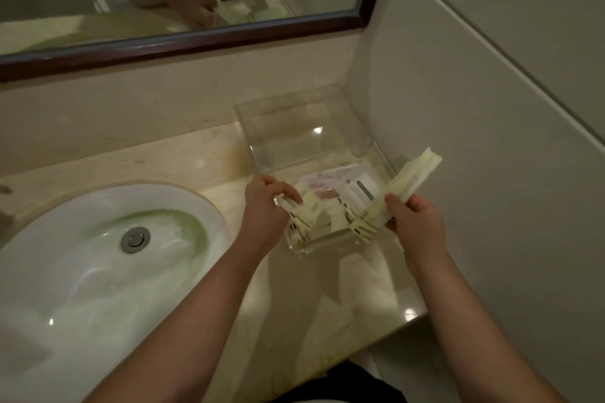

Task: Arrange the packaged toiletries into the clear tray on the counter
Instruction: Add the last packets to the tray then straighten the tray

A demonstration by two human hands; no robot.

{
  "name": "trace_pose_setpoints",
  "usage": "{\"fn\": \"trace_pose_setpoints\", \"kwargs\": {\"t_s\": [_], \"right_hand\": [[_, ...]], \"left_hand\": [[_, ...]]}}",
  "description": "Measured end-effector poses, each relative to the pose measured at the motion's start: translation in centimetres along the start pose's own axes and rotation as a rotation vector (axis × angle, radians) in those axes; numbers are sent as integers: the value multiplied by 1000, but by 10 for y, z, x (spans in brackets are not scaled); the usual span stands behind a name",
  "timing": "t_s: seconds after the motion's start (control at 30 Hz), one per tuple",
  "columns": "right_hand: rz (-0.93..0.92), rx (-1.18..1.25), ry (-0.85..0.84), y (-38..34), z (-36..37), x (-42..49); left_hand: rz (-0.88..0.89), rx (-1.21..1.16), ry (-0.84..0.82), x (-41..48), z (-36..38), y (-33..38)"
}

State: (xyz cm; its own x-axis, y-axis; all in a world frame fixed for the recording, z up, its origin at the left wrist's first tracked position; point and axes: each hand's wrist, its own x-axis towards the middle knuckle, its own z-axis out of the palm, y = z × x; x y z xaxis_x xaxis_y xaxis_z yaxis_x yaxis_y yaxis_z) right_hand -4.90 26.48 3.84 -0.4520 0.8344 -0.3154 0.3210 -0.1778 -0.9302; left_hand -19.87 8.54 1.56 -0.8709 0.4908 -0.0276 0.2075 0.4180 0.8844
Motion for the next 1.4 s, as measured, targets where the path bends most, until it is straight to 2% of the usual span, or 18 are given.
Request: {"fn": "trace_pose_setpoints", "kwargs": {"t_s": [0.13,0.27,0.37,0.5,0.6,0.8,0.9,1.03,1.1,1.13,1.2,1.27,1.4], "right_hand": [[11,42,-41,1,0,12],[-3,58,-82,3,-5,22],[2,46,-102,5,-10,30],[30,73,-113,5,-15,40],[40,63,-119,4,-19,45],[45,37,-148,1,-22,49],[34,-36,-185,1,-19,50],[32,-113,-251,0,-9,50],[29,-129,-275,-1,-6,50],[23,-133,-286,-2,-5,50],[8,-136,-314,-4,-2,49],[-10,-152,-358,-6,2,49],[-23,-190,-482,-16,12,47]], "left_hand": [[-26,-97,-181,3,2,0],[-151,-261,-317,7,5,-4],[-183,-235,-334,9,5,9],[-293,-312,-308,20,2,16],[-258,-94,-291,28,8,17],[-67,275,-431,34,37,18],[-5,392,-421,29,46,20],[103,656,-308,21,51,15],[98,603,-231,18,49,16],[70,501,-183,17,47,18],[-50,183,-103,17,40,28],[-143,-64,-105,20,33,37],[-220,-112,-204,27,27,40]]}}
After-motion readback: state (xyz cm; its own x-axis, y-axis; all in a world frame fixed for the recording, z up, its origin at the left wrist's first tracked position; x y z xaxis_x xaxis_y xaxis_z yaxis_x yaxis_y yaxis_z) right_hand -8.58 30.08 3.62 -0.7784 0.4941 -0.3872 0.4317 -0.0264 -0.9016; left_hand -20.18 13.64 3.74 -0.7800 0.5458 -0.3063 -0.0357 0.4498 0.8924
